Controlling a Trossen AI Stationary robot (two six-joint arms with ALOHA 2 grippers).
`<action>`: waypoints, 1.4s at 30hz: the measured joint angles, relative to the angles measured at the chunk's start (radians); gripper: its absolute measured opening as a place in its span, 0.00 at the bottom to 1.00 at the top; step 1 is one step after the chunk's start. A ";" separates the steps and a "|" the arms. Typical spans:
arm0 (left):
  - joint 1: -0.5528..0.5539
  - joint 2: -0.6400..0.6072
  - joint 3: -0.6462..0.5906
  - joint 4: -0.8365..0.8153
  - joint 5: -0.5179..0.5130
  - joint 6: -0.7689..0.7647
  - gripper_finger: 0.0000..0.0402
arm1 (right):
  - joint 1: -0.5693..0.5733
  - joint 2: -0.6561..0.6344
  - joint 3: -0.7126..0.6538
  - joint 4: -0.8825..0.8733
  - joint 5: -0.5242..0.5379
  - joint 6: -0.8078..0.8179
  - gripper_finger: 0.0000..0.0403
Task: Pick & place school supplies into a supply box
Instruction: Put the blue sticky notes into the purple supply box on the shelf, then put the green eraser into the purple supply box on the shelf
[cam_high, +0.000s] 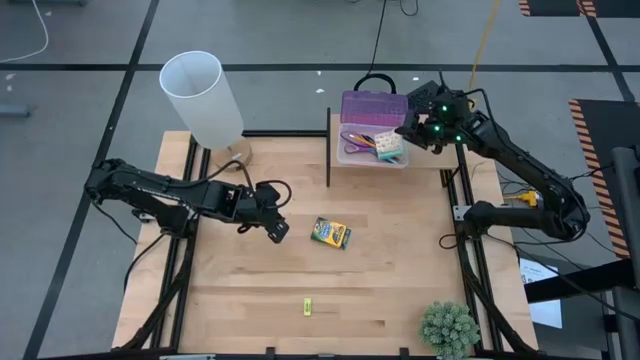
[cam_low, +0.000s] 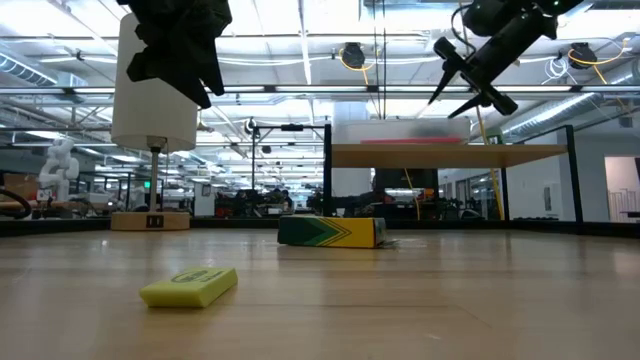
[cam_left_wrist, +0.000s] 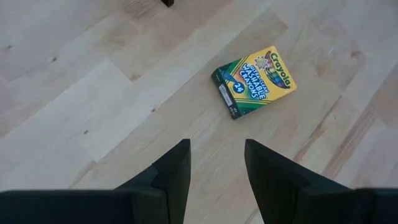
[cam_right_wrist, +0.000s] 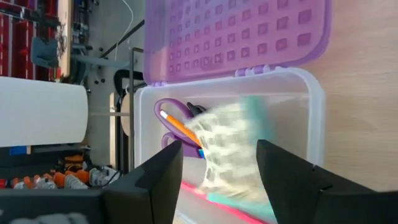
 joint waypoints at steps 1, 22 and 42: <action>0.000 0.000 0.000 0.000 0.000 -0.001 0.38 | -0.003 -0.007 0.000 -0.003 0.001 -0.001 0.49; 0.000 0.018 0.000 -0.005 0.032 -0.002 0.38 | 0.126 -0.198 0.000 -0.009 0.019 -0.057 0.49; -0.145 0.221 0.000 0.064 0.295 -0.570 0.41 | 0.509 -0.326 0.000 -0.137 0.128 0.144 0.49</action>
